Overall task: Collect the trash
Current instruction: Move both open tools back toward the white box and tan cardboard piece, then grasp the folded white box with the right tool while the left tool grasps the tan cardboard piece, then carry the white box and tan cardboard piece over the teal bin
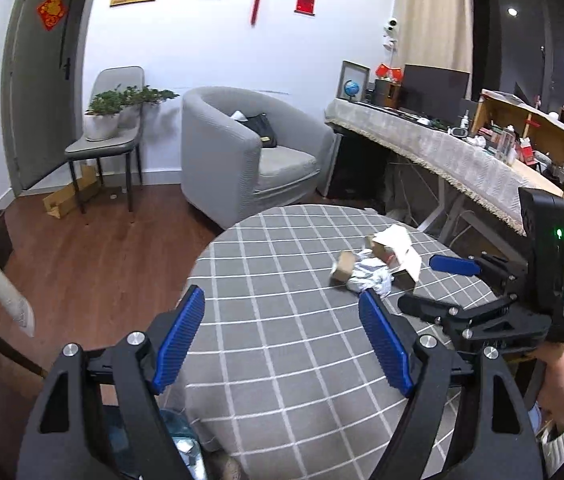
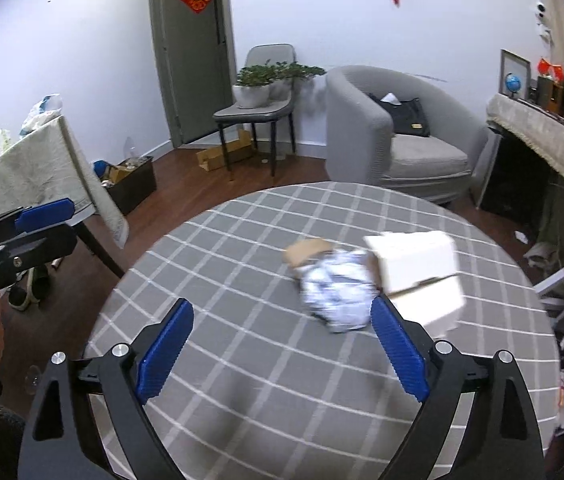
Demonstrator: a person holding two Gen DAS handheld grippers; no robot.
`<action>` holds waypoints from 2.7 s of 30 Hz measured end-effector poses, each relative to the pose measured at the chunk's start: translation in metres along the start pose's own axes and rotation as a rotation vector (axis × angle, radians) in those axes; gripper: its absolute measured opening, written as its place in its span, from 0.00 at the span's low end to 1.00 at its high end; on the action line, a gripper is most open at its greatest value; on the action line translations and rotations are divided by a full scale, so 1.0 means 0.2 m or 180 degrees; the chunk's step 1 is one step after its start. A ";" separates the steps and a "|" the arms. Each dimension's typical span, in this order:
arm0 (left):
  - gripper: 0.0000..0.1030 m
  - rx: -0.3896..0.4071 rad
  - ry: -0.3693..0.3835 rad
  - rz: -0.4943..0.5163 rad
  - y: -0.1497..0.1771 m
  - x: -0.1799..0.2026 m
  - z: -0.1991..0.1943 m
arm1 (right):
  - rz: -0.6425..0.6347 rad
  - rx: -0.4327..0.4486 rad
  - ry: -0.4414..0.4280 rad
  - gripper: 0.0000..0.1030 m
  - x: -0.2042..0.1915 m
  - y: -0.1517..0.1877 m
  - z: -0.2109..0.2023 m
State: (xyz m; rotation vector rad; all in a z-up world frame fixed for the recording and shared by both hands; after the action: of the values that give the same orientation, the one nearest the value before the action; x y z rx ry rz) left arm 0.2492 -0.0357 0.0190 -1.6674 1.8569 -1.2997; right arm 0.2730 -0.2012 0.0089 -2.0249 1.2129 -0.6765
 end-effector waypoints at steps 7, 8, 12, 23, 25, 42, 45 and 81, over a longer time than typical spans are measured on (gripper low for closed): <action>0.77 -0.0181 0.0129 0.0097 0.00 0.06 0.20 | -0.0008 -0.0092 0.0056 0.93 0.21 0.03 0.03; 0.77 -0.0205 0.0161 0.0091 -0.01 0.07 0.22 | -0.0016 -0.0112 0.0057 0.93 0.23 0.04 0.04; 0.73 -0.0282 0.0224 0.0092 -0.01 0.10 0.33 | -0.0082 -0.0212 0.0037 0.93 0.30 0.06 0.08; 0.68 -0.0472 0.0336 0.0207 -0.02 0.17 0.58 | -0.0090 -0.0333 -0.0150 0.95 0.43 0.08 0.19; 0.64 -0.0521 0.0355 0.0189 -0.02 0.18 0.62 | -0.0074 -0.0374 -0.0243 0.95 0.45 0.08 0.22; 0.32 -0.0704 0.0498 0.0136 -0.01 0.23 0.77 | 0.0057 -0.0473 -0.0391 0.95 0.54 0.13 0.33; 0.25 -0.0701 0.0481 0.0161 -0.01 0.24 0.77 | 0.0016 -0.0495 -0.0402 0.95 0.53 0.12 0.35; 0.22 -0.0410 0.0255 0.0227 0.02 0.18 0.42 | 0.0117 -0.0103 -0.0276 0.73 0.37 0.03 0.15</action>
State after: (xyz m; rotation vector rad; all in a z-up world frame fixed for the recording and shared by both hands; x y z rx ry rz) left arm 0.3001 -0.1028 -0.0164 -1.6167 2.0673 -1.2592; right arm 0.3220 -0.2612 -0.0085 -2.0320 1.2145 -0.5489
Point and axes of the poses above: each gripper's, at about its wrist camera, not at the fingertips, and z roughly the way its jaws point, x to its right, y to its underside, the point moved 1 cm from there along z, roughly the way its jaws point, and after that the axes turned 12 degrees about -z, right-handed, at the moved point
